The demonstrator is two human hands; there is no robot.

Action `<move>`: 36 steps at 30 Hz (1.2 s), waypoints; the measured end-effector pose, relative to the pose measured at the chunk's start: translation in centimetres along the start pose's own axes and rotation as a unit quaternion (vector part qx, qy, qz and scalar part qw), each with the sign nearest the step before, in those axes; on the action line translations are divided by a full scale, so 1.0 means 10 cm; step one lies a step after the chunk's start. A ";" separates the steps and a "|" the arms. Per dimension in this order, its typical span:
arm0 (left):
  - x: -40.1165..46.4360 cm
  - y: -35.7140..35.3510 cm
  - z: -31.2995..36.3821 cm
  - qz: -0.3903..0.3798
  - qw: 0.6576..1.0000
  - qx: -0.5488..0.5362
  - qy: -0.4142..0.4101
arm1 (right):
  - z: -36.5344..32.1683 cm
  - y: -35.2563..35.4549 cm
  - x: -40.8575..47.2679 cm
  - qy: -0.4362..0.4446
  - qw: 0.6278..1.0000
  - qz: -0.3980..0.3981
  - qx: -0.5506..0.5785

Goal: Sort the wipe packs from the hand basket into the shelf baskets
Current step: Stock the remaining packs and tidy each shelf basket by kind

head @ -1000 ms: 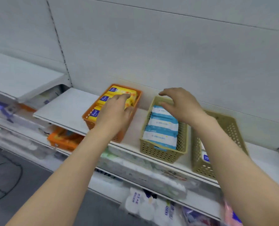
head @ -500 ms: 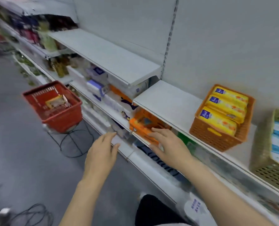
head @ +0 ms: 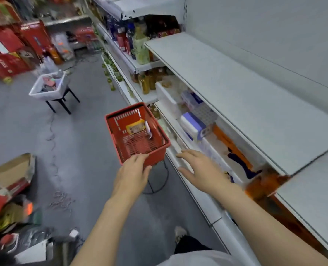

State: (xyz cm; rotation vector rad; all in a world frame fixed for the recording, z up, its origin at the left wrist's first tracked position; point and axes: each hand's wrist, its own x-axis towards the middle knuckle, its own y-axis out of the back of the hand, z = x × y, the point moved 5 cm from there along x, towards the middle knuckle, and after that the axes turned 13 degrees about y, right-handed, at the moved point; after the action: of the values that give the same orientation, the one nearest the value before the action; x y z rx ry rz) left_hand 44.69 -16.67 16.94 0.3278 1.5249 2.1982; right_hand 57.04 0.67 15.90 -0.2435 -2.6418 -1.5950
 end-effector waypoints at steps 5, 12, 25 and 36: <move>1.04 0.07 -0.27 -0.026 0.999 0.015 0.010 | 0.15 -0.15 1.17 0.007 0.999 -0.034 0.001; 2.64 -0.24 -0.97 -0.092 0.996 0.003 0.013 | 0.50 -0.88 2.58 -0.056 0.995 -0.082 0.024; 5.09 -1.26 -2.06 -0.288 0.956 0.058 -0.017 | 1.34 -2.52 4.10 -0.405 0.896 -0.046 0.175; 5.44 -2.18 -2.32 -0.320 0.944 0.013 0.082 | 2.18 -3.72 4.60 -0.423 0.890 -0.093 0.141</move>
State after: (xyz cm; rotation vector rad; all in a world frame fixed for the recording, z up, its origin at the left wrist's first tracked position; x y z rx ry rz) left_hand -8.03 -3.15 -14.77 -0.3191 1.4732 1.7134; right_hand 6.71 8.03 -21.33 -0.8670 -3.5896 -1.2979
